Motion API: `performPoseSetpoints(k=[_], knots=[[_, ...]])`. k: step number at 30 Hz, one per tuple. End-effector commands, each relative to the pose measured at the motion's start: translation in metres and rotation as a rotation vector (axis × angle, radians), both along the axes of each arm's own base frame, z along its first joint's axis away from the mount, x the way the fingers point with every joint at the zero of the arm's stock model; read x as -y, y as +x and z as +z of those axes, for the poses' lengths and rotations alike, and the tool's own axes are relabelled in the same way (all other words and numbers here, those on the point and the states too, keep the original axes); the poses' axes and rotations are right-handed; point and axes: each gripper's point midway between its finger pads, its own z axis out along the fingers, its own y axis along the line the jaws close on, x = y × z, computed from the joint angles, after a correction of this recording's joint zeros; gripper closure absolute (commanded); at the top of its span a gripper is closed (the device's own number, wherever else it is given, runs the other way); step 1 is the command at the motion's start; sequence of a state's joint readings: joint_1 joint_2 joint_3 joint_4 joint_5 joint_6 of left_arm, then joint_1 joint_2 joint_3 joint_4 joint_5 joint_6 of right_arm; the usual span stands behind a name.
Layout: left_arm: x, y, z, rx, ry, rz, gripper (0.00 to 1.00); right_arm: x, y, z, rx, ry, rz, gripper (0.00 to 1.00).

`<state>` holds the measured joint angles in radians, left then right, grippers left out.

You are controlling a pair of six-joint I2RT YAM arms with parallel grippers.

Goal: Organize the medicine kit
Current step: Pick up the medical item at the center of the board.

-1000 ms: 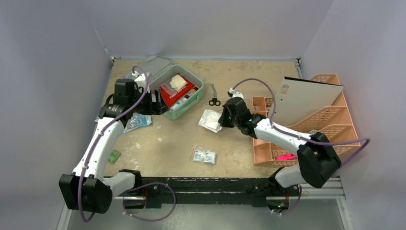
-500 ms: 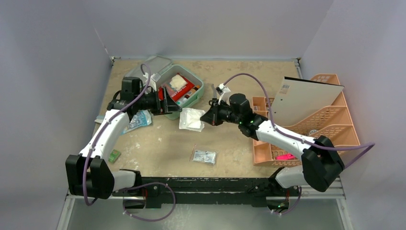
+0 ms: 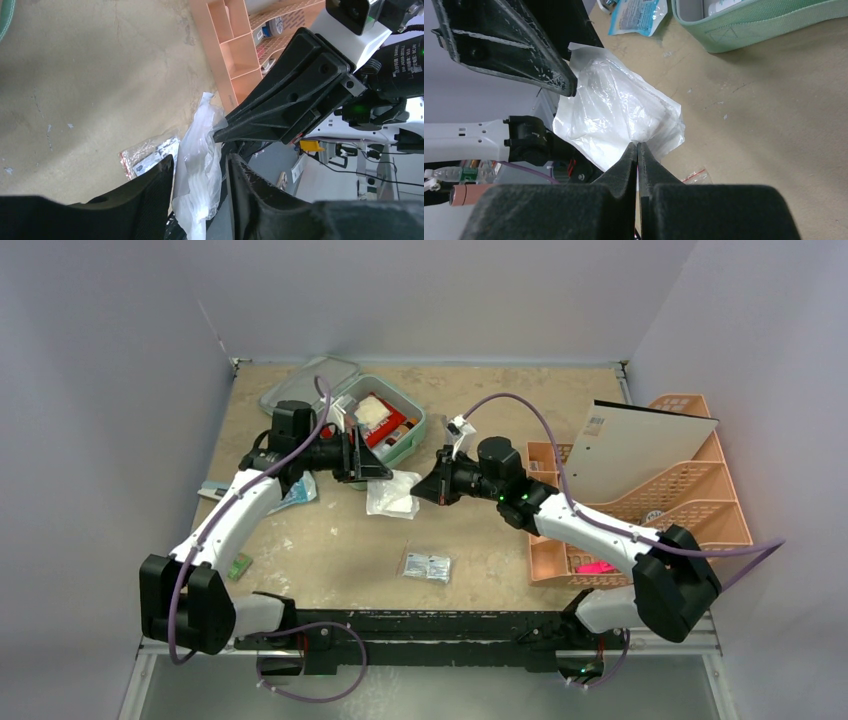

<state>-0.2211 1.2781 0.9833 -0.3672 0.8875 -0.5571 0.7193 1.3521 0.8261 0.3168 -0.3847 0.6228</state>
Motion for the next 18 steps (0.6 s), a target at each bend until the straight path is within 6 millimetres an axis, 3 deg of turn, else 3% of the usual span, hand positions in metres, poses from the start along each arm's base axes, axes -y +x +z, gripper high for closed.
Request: performPoseSetpoints(k=[1, 6, 10, 14, 18], knots=[[0.003, 0.003, 0.005, 0.041, -0.005, 0.0, 0.65, -0.004, 0.0, 0.031, 0.059, 0.067, 0.006, 1.0], [0.004, 0.006, 0.008, 0.048, -0.008, -0.006, 0.92, 0.001, 0.0, 0.03, 0.064, 0.066, -0.013, 0.98], [0.004, 0.013, 0.014, 0.072, -0.001, 0.01, 1.0, 0.007, 0.0, 0.029, 0.064, 0.054, -0.04, 0.9], [-0.001, 0.03, 0.021, 0.116, 0.032, 0.075, 1.0, 0.015, 0.001, 0.028, 0.054, 0.031, -0.087, 0.68], [-0.014, 0.062, 0.033, 0.189, 0.077, 0.199, 1.0, 0.023, 0.003, 0.028, 0.048, 0.033, -0.142, 0.3]])
